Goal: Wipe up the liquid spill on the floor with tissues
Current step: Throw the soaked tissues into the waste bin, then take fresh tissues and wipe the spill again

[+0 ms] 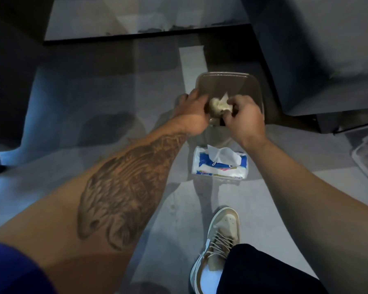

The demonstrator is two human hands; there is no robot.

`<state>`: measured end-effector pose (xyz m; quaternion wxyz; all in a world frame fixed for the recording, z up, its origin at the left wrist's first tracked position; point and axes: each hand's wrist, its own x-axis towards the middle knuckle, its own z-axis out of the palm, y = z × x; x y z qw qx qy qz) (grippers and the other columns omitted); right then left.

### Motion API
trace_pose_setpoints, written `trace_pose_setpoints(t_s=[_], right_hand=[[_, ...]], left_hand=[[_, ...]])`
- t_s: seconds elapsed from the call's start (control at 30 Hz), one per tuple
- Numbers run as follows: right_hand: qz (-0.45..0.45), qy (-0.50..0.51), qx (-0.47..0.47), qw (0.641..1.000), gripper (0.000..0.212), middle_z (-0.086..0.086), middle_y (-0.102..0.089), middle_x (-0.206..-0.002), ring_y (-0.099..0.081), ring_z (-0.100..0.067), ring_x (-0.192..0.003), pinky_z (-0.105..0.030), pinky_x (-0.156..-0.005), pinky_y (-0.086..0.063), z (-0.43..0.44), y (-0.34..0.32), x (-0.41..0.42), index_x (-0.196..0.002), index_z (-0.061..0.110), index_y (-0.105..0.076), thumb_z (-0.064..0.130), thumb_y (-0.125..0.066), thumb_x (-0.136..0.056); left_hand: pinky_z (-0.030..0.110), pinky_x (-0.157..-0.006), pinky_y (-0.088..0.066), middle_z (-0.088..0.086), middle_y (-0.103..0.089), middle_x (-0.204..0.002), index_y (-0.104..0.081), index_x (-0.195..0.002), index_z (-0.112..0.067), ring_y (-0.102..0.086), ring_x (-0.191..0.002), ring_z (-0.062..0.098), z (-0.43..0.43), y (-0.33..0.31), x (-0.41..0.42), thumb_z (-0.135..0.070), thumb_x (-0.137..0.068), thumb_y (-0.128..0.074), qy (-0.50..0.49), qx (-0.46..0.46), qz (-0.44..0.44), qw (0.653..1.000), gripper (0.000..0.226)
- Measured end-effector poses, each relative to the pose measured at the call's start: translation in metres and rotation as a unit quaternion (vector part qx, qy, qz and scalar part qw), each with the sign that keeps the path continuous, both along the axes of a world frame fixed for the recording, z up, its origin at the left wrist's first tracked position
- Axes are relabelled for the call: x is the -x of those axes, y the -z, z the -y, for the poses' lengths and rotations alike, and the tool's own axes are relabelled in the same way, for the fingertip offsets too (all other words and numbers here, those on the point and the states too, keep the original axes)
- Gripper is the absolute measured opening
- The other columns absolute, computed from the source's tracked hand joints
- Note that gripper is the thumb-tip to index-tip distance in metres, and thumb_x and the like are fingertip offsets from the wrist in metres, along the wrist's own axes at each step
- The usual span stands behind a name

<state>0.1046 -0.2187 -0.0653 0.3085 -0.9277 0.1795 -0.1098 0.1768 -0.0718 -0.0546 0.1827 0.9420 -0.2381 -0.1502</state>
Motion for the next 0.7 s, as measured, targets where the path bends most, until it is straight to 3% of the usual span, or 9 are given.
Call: trace_pose_setpoints(t_s=[0.1, 0.2, 0.3, 0.4, 0.47, 0.57, 0.7], right_hand=[[0.041, -0.033, 0.026, 0.998, 0.016, -0.001, -0.058, -0.100, -0.058, -0.021, -0.085, -0.037, -0.072, -0.051, -0.015, 0.007, 0.031, -0.098, 0.017, -0.060, 0.026, -0.062, -0.085], [-0.024, -0.064, 0.067, 0.995, 0.018, 0.004, -0.053, -0.094, -0.054, -0.020, -0.080, -0.030, -0.065, -0.040, -0.029, 0.023, 0.065, -0.092, 0.022, -0.050, 0.035, -0.061, -0.088], [-0.148, -0.095, 0.133, 0.975, 0.020, 0.002, -0.054, -0.113, -0.051, -0.021, -0.107, -0.033, -0.084, -0.044, -0.032, 0.051, 0.082, -0.098, 0.024, -0.059, 0.042, -0.062, -0.089], [-0.271, -0.130, 0.173, 0.938, 0.032, -0.002, -0.053, -0.140, -0.045, -0.025, -0.128, -0.043, -0.112, -0.031, -0.029, 0.064, 0.081, -0.120, 0.026, -0.067, 0.039, -0.062, -0.091], [-0.252, -0.139, 0.165, 0.943, 0.032, -0.003, -0.063, -0.133, -0.055, -0.026, -0.121, -0.041, -0.112, -0.030, -0.029, 0.065, 0.079, -0.122, 0.024, -0.067, 0.024, -0.063, -0.090], [-0.135, -0.098, 0.117, 0.979, 0.025, -0.003, -0.072, -0.110, -0.064, -0.029, -0.098, -0.037, -0.095, -0.047, -0.027, 0.053, 0.076, -0.108, 0.019, -0.073, 0.006, -0.062, -0.089], [-0.037, -0.049, 0.091, 0.994, 0.016, -0.002, -0.068, -0.096, -0.061, -0.022, -0.085, -0.034, -0.074, -0.054, -0.025, 0.029, 0.074, -0.095, 0.016, -0.070, 0.006, -0.062, -0.085]], left_hand=[[0.047, -0.107, -0.039, 0.006, -0.044, -0.144, -0.052, -0.138, -0.019, -0.038, -0.133, 0.030, -0.023, 0.009, 0.010, -0.025, -0.092, -0.062, -0.044, 0.059, 0.044, 0.996, 0.048], [0.040, -0.096, -0.046, 0.005, -0.055, -0.124, -0.062, -0.121, -0.018, -0.050, -0.116, 0.026, -0.048, 0.018, 0.027, -0.023, -0.091, -0.063, -0.093, 0.102, 0.057, 0.989, 0.030], [0.034, -0.082, -0.049, -0.002, -0.056, -0.103, -0.065, -0.106, -0.019, -0.056, -0.093, 0.017, -0.073, 0.030, 0.052, -0.021, -0.092, -0.063, -0.115, 0.115, 0.012, 0.987, 0.014], [0.033, -0.078, -0.052, -0.004, -0.061, -0.102, -0.066, -0.107, -0.019, -0.059, -0.085, 0.014, -0.090, 0.046, 0.077, -0.024, -0.094, -0.063, -0.104, 0.089, -0.061, 0.989, 0.015], [0.028, -0.078, -0.048, -0.001, -0.064, -0.113, -0.065, -0.115, -0.019, -0.058, -0.090, 0.013, -0.094, 0.055, 0.088, -0.027, -0.094, -0.064, -0.088, 0.059, -0.105, 0.989, 0.022], [0.029, -0.087, -0.048, -0.001, -0.059, -0.131, -0.057, -0.131, -0.021, -0.059, -0.106, 0.016, -0.091, 0.051, 0.095, -0.030, -0.096, -0.064, -0.085, 0.054, -0.163, 0.981, 0.037], [0.039, -0.101, -0.050, -0.001, -0.050, -0.144, -0.046, -0.143, -0.023, -0.057, -0.123, 0.022, -0.080, 0.038, 0.096, -0.034, -0.096, -0.064, -0.093, 0.086, -0.184, 0.975, 0.052]])
